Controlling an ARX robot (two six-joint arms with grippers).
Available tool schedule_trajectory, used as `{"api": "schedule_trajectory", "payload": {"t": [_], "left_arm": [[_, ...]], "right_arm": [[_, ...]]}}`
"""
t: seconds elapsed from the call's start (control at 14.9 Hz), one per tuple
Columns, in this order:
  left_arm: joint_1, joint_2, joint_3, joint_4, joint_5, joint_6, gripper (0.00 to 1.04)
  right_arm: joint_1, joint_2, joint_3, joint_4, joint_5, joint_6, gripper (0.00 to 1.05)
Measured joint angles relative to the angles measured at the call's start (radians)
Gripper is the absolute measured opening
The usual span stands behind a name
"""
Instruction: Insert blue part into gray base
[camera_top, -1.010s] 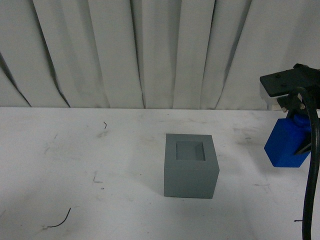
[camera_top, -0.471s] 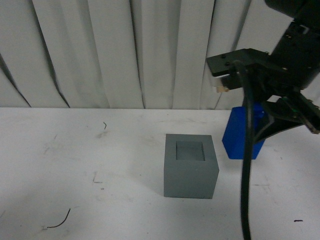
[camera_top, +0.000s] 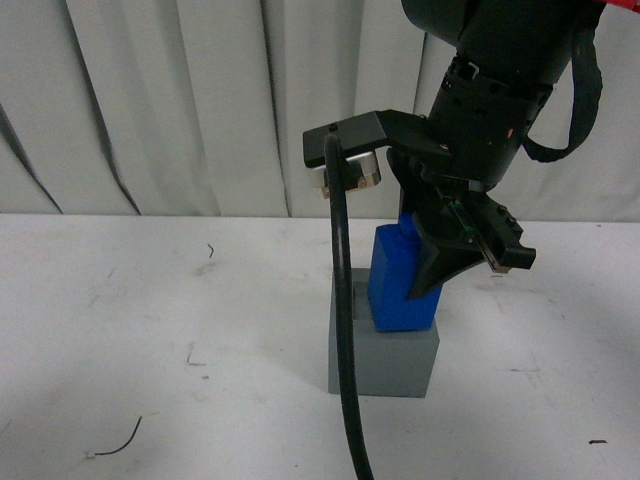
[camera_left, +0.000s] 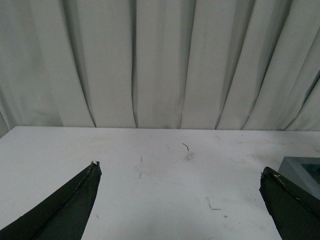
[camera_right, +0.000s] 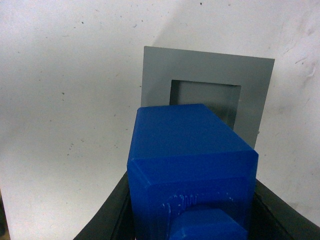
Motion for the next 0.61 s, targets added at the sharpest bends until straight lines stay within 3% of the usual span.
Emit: {"api": "schedule_trajectory", "payload": {"t": [0.61], "left_arm": [[0.0,0.0,0.0,0.0,0.0,0.0,0.98]], "right_arm": [[-0.005,0.044,0.044,0.042,0.019,0.064,0.47]]}}
